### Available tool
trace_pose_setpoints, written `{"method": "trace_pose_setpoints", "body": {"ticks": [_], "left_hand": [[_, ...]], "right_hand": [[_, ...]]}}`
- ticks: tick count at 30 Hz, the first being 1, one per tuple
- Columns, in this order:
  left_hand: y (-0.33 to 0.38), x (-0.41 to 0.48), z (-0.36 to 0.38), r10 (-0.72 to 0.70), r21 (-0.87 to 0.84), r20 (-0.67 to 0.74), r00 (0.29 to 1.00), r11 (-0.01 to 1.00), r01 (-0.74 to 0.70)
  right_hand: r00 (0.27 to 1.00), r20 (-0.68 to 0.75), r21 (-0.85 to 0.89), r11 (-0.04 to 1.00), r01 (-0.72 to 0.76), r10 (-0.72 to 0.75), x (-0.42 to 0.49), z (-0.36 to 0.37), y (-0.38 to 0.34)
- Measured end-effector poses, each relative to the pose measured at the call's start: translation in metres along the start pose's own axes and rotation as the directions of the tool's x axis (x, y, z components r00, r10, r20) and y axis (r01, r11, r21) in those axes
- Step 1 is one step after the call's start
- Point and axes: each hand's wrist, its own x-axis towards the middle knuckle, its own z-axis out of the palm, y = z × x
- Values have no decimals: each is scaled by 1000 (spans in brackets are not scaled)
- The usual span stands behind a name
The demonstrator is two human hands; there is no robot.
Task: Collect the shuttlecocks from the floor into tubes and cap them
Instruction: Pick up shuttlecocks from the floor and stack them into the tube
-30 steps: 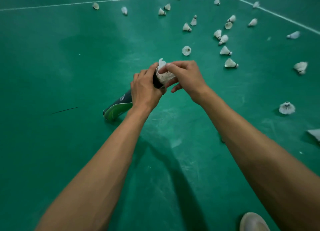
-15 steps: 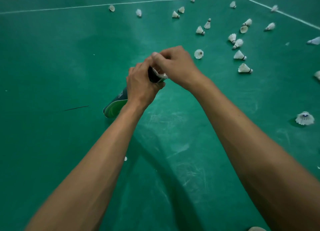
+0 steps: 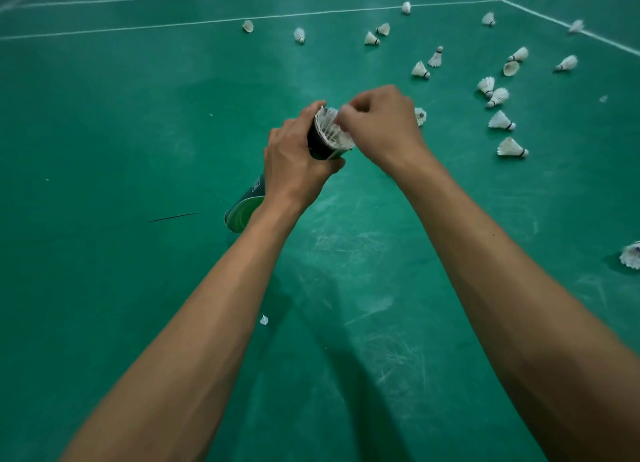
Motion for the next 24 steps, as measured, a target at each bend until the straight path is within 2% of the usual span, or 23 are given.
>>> {"method": "trace_pose_setpoints", "body": {"ticks": [4,6,7,9,12,14,16,18,19,21,24], "left_hand": [[-1,0,0,11,-12,4,1000,1000,-11],[-1,-4,0,28,-11,6,1000,1000,-28],[-2,-6,0,35,-11,6,999,999,-34],[-2,-9,-2,34,-19,11,999,999,-34],[-5,-13,-3,54,-25,56,997,998,-53],[-8,-17,-3,80,7,79,994,997,-80],[-12,-17,-3,58,22,87,995,998,-60],[-17,-15,-5,29,14,87,996,999,-31],[-20,-13,-6,17,12,89,996,1000,-18],[-24,-12,-7,10,23,101,995,1000,-12],[-21,-16,-8,38,19,115,993,999,-40]], "right_hand": [[990,137,-48,999,22,-15,-9,3,0],[965,262,-71,998,-4,22,-10,5,-2],[933,353,-44,998,-52,64,-11,7,-3],[822,547,61,973,-224,156,-16,9,-4],[696,692,88,934,-345,192,-23,9,-3],[675,715,66,944,-323,181,-24,11,-4],[769,618,77,961,-267,164,-21,15,-6],[886,442,90,975,-202,143,-14,17,-7],[908,402,83,982,-169,122,-10,15,-9],[873,474,51,987,-153,111,-9,9,-15],[722,665,-28,973,-231,191,-18,8,-22]]}}
